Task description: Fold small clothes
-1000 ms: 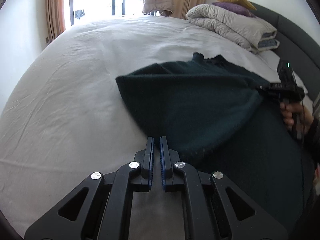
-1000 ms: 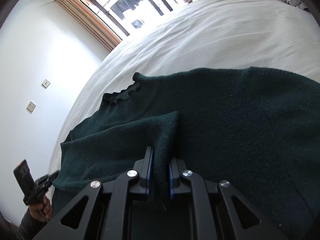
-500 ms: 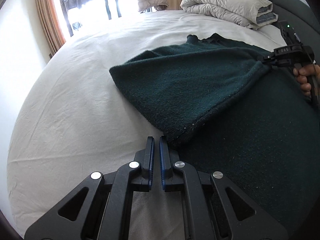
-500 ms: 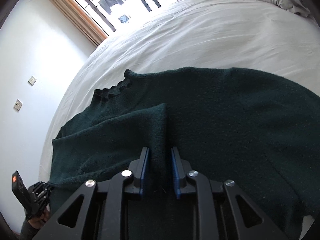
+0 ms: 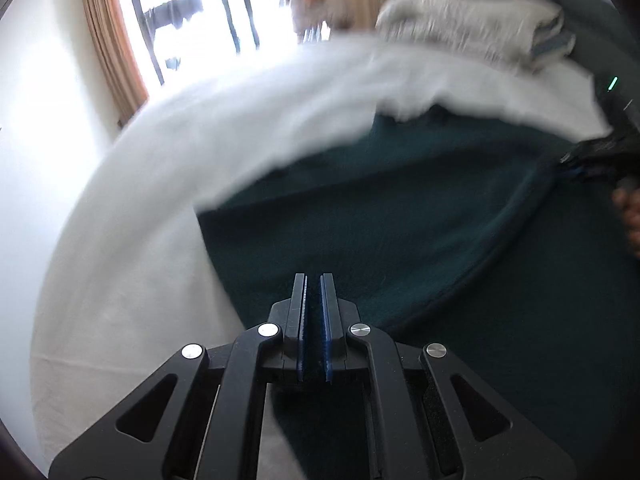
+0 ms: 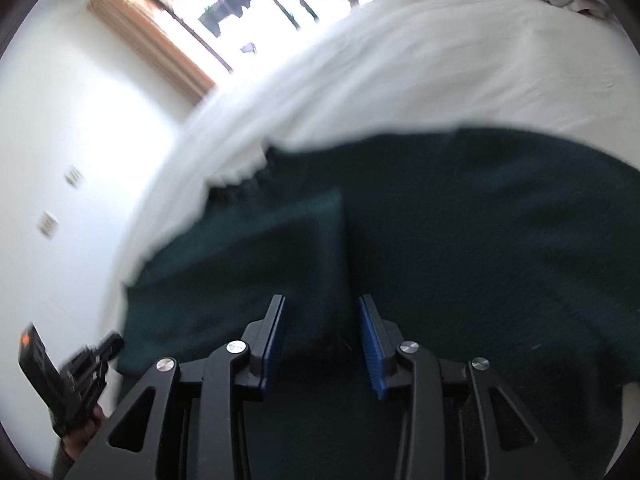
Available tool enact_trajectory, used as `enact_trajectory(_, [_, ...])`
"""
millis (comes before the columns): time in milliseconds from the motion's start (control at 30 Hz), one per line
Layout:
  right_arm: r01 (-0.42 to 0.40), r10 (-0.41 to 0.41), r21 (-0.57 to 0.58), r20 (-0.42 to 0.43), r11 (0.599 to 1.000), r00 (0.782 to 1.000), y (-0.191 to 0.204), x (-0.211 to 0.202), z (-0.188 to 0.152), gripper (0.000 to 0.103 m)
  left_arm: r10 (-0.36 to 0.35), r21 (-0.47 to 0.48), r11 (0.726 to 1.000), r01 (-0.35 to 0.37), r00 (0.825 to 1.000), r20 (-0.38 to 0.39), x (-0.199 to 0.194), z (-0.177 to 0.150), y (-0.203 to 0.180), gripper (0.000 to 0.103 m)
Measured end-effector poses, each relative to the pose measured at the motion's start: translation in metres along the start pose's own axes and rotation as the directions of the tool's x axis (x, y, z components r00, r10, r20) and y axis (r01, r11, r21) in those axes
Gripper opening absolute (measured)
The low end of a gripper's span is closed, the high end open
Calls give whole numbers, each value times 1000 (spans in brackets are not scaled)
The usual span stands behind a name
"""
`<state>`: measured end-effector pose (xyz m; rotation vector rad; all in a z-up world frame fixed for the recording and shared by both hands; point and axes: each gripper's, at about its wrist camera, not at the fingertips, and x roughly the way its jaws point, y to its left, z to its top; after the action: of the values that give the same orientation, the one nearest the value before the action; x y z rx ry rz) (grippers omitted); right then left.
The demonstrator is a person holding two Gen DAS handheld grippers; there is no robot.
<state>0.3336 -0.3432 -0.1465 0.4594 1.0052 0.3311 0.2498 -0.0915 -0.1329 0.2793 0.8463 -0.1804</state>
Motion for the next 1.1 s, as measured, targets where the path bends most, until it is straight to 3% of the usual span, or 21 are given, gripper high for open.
enact_trajectory(33, [18,-18,-14,-9,1000,1000,2,0,0,33,19,14,1000,-20,1000,12,2,-2,-4,5])
enact_trajectory(100, [37,-37,-16,-26,999,999,0,-2,2,12,43,42,998,-44,999,14,0,-1,-9,5])
enact_trajectory(300, [79,-78,60,-21,995,997,-15,-10,5,7,72,189,979,-75,997,22,0,-10,-21,5])
enact_trajectory(367, [63,-58,132,-37,989,998,-31,-9,2,0,101,233,967,-106,994,36,2,-13,-23,5])
enact_trajectory(467, [53,-49,194,-27,980,998,-39,-22,-4,0,108,242,963,-120,992,60,1,-19,-29,5])
enact_trajectory(500, [44,-43,203,-11,978,999,-38,-29,-5,8,100,233,966,-113,993,64,1,-19,-27,5])
enact_trajectory(567, [-96,85,182,67,979,994,-22,-44,-3,8,93,225,969,-106,993,69,-3,-23,-24,5])
enact_trajectory(667, [-284,276,127,78,950,958,13,-37,7,9,99,227,967,-113,992,73,-2,-23,-25,5])
enact_trajectory(733, [-404,406,148,21,903,914,37,-7,12,14,109,233,965,-125,991,77,-3,-24,-27,5])
enact_trajectory(767, [-418,423,163,3,894,906,43,7,12,21,113,234,964,-129,990,79,-5,-26,-29,5])
enact_trajectory(867, [-368,389,201,-76,908,918,56,55,0,33,113,231,964,-130,990,86,-4,-26,-28,5])
enact_trajectory(900, [-342,366,217,-82,914,927,52,64,-6,29,107,226,966,-124,991,86,-4,-26,-27,5])
enact_trajectory(967, [-356,374,266,-20,896,927,32,61,-13,13,97,217,970,-113,992,84,-4,-25,-25,5])
enact_trajectory(1033, [-366,370,330,53,870,928,1,42,-18,13,92,212,971,-108,992,84,-5,-25,-24,5])
enact_trajectory(1067, [-357,344,356,102,864,934,-18,24,-20,16,95,213,971,-112,992,86,-5,-25,-25,5])
enact_trajectory(1100, [-329,293,370,150,869,944,-37,3,-21,29,103,218,969,-121,991,89,-5,-25,-26,5])
